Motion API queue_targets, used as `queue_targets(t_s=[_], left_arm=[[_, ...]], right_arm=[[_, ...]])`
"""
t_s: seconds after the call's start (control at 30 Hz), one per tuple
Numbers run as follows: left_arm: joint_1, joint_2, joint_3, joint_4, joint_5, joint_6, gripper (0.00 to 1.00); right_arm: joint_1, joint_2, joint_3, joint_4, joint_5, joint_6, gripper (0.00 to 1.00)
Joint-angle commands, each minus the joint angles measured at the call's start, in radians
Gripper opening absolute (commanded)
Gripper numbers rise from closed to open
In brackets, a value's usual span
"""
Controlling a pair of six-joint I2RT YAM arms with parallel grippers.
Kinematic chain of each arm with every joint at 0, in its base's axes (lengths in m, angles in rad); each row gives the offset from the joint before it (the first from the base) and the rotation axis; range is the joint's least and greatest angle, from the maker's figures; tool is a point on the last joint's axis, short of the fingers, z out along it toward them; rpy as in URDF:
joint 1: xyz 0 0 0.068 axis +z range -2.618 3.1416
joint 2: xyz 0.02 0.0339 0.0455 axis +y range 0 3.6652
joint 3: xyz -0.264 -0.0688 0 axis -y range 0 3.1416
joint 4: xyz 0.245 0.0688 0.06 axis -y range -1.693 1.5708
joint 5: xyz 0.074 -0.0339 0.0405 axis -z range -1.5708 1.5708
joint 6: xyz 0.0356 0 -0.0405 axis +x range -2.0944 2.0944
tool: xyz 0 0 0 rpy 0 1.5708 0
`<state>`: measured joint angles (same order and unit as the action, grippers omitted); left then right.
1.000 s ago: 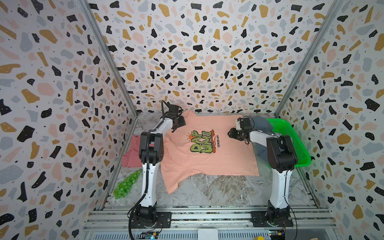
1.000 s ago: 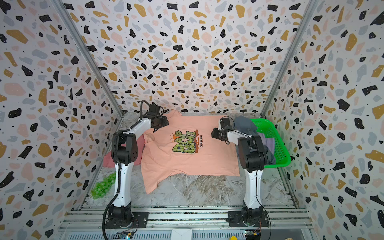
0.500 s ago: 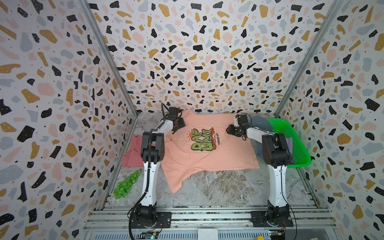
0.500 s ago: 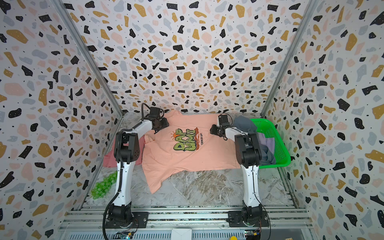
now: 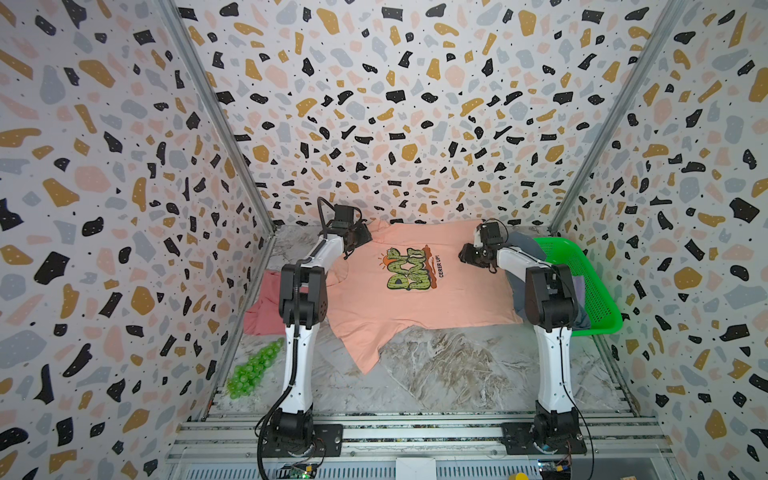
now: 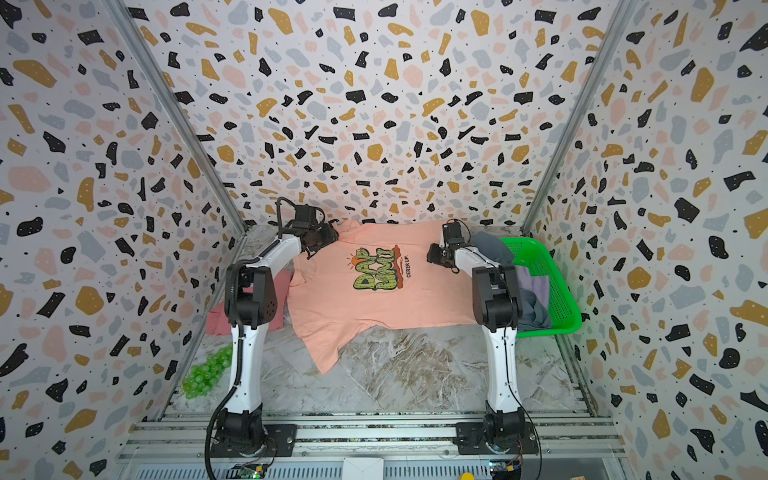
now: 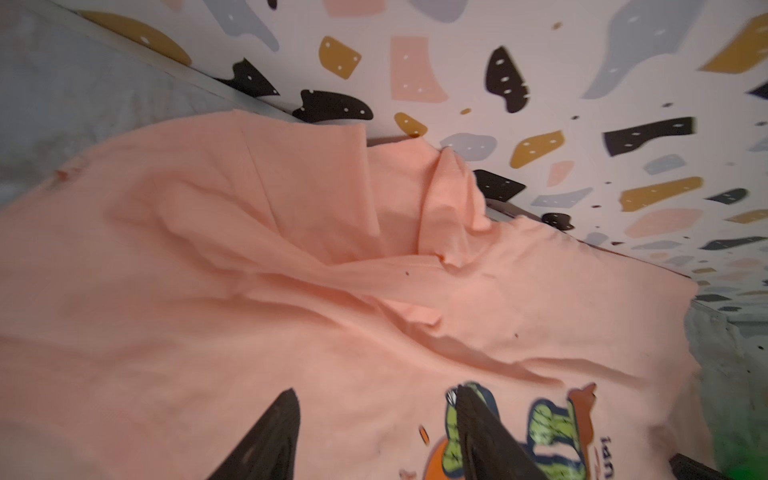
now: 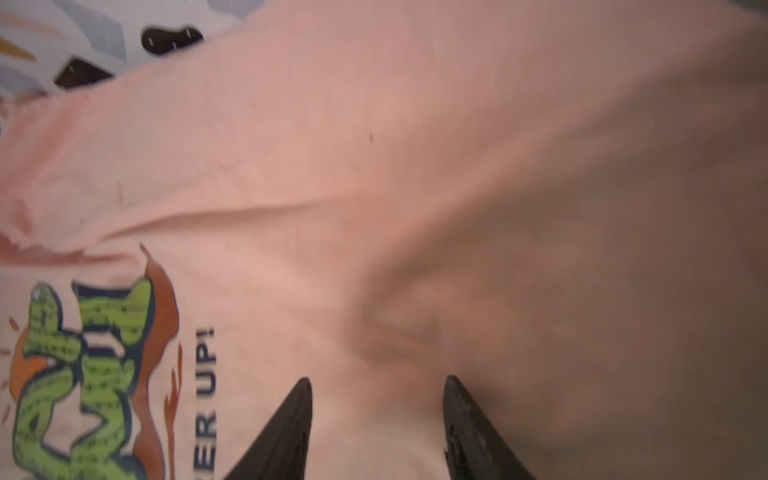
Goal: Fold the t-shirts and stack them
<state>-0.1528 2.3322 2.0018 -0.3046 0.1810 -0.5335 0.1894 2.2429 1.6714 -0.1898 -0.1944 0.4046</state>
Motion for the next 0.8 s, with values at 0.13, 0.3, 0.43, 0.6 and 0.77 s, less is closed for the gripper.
queue_targets(t_s=[0.13,0.3,0.43,0.6,0.77], left_arm=[[-0.038,-0.458,-0.427,-0.005,-0.019,0.066,0.62],[-0.1,-0.646,-0.729,0.051,-0.043,0.037,0.62],[-0.129,-0.697,-0.862,0.157,-0.065,-0.002,0.61],[-0.156,-0.662,-0.908,0.2,-0.085,-0.014,0.62],[-0.169,-0.606,-0.997,0.251,-0.115,-0.05,0.62]], right_arm=[[0.005,-0.414,-0.333,0.056,-0.028,-0.08,0.6],[0.004,-0.463,-0.48,0.103,-0.076,-0.113,0.6],[0.005,-0.412,-0.514,0.164,-0.098,-0.114,0.59],[0.005,-0.354,-0.531,0.188,-0.103,-0.115,0.58],[0.012,-0.327,-0.552,0.129,-0.095,-0.104,0.57]])
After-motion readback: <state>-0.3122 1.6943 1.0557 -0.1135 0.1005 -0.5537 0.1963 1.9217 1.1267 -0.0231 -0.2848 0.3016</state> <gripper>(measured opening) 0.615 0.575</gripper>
